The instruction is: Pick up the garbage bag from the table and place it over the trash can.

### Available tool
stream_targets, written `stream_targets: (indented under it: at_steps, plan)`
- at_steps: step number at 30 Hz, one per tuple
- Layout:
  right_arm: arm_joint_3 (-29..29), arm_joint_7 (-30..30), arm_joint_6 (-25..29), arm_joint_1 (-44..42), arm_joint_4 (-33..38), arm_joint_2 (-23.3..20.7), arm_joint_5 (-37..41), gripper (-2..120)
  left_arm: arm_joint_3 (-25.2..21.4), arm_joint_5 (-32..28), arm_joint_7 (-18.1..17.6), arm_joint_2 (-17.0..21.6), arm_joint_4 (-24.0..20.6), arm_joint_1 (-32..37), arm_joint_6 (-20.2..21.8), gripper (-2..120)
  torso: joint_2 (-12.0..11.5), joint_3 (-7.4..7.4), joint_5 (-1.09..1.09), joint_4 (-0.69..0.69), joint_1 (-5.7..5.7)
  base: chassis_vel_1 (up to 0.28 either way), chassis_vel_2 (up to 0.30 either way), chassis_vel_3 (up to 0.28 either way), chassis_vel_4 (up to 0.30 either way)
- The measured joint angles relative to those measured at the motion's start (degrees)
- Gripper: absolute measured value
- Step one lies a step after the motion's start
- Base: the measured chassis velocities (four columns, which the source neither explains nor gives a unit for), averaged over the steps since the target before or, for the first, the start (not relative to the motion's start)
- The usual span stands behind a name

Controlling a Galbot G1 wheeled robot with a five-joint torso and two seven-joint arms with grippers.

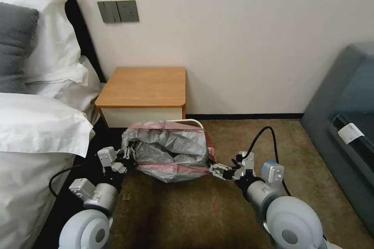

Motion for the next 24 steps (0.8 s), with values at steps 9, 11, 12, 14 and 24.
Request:
stream_targets:
  at_steps: [9, 11, 12, 14, 24]
  plan:
    - [-0.1, -2.7, 3.9, 1.1, -2.5, 1.2, -6.9, 100, -0.7, -0.8, -0.1, 0.0, -1.1, 0.8, 0.9, 6, 0.0, 0.0, 0.0, 0.0, 0.0, 0.0, 0.0, 0.0, 0.0]
    - [0.1, -2.7, 4.8, 1.1, -2.4, 1.2, -6.9, 100, -0.7, -0.8, -0.1, 0.0, -1.1, 0.9, 0.9, 6, 0.0, 0.0, -0.01, 0.0, 0.0, 0.0, 0.0, 0.0, 0.0]
    - [0.2, -2.7, 5.6, 1.1, -2.4, 1.2, -7.2, 100, -0.7, -0.7, 0.0, 0.1, -1.2, 0.9, 0.9, 6, 0.0, 0.0, 0.0, 0.0, 0.0, 0.0, 0.0, 0.0, 0.0]
    - [0.3, -2.6, 6.3, 1.2, -2.5, 1.2, -7.7, 100, -0.7, -0.4, 0.0, 0.1, -1.2, 1.0, 0.9, 6, 0.0, 0.0, 0.0, 0.0, 0.0, 0.0, 0.0, 0.0, 0.0]
    - [1.5, -2.7, 7.4, 3.1, -1.0, 1.1, -7.4, 100, -0.6, 2.9, 1.2, 0.1, -0.2, 1.4, 0.2, 6, 0.0, 0.0, 0.0, 0.0, 0.0, 0.0, 0.0, 0.0, 0.0]
